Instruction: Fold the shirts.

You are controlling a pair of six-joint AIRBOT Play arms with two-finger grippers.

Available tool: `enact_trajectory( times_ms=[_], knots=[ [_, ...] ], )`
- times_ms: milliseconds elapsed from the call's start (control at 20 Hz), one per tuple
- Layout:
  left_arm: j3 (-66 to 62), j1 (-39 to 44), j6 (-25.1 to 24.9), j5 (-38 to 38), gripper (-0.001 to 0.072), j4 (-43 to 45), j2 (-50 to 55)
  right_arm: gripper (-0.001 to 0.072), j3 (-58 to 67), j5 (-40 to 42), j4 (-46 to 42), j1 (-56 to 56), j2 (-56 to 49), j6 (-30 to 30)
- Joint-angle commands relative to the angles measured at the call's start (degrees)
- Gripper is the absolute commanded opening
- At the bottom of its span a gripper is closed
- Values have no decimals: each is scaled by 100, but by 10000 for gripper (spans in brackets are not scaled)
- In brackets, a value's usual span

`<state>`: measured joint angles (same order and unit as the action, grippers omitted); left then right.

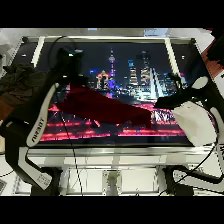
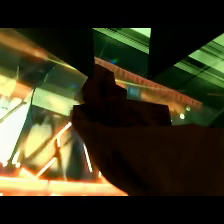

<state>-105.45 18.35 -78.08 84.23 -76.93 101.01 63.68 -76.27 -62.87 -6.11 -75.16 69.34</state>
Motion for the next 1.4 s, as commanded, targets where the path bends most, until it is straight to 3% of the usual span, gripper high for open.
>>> enact_trajectory(
  times_ms=[0,100,300,450,550,850,1000,1100,1150,1250,1350],
  knots=[
    [227,-964,-544,-146,698,-1368,122,387,-332,216,-76,203,2,-17],
    [225,-1268,-1108,-98,697,-1958,306,387,-330,229,-105,192,2,-17],
    [225,-1296,-1943,739,697,-2076,597,387,-330,227,-105,192,0,9],
    [229,-1305,-1751,802,696,-2059,595,387,-330,227,-105,192,0,120],
    [229,-1298,-1283,704,696,-2063,595,387,-332,225,-103,192,0,186],
    [308,-1207,-903,-424,694,-2522,610,387,-330,232,-101,192,0,186],
    [308,-1056,-848,-306,578,-2509,737,387,-330,229,-105,192,0,181],
    [308,-1012,-848,-140,578,-2500,793,387,-330,232,-109,192,0,179],
    [308,-1014,-844,-133,525,-2498,811,387,-330,229,-107,192,0,179],
    [308,-1014,-839,-131,43,-2465,813,387,-332,223,-105,192,2,181],
    [308,-1014,-826,-50,12,-2498,813,387,-334,210,-109,192,0,328]
  ],
)
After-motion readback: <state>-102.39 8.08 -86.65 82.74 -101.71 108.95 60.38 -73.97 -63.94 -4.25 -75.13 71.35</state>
